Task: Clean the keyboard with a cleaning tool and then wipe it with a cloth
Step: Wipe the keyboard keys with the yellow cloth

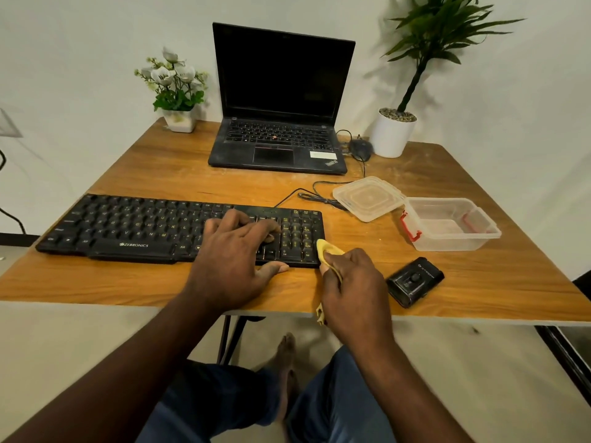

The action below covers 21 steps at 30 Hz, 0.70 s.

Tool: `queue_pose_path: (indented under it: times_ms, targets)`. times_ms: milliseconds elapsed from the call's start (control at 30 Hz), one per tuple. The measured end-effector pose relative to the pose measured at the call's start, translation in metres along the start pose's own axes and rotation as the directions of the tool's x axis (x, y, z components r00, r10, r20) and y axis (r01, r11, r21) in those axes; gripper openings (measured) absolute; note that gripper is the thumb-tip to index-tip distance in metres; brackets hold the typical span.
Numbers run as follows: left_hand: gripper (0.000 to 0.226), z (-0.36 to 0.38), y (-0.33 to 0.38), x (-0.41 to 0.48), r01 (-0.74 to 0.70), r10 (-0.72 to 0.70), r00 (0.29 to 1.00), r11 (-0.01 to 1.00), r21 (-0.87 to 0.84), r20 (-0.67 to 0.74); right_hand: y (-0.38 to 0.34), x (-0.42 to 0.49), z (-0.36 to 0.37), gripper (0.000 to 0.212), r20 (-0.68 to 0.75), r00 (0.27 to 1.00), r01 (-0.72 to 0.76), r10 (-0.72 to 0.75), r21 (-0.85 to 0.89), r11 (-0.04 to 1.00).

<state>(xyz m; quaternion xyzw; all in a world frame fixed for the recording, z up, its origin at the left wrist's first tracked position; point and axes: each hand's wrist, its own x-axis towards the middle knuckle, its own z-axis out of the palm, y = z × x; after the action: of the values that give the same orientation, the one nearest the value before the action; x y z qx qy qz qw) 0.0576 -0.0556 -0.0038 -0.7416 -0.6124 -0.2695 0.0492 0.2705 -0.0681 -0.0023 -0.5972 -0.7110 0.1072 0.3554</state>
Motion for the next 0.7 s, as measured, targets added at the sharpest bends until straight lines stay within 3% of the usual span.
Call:
queue_pose_path:
  times_ms: [267,333,533,700]
  targets:
    - [0.060,-0.005,0.001,-0.003,0.014,-0.014,1.000,0.999,-0.049,0.002,-0.008,0.090,0.019,0.033,0.051,0.978,-0.206,0.204,0.042,0.978]
    - [0.058,-0.006,0.002,-0.003,0.017,-0.018,1.000,0.998,-0.059,-0.008,-0.017,0.114,0.026,0.030,0.082,0.977,-0.197,0.196,0.003,0.980]
    - [0.053,-0.005,0.000,-0.002,0.026,-0.027,0.999,0.998,-0.057,-0.031,-0.049,0.129,0.051,0.025,0.213,0.975,0.121,-0.058,-0.298,0.947]
    - [0.050,-0.003,-0.003,-0.003,0.042,-0.045,0.998,0.997,-0.063,-0.053,-0.065,0.120,0.051,0.024,0.386,0.891,0.344,-0.241,-0.226,0.911]
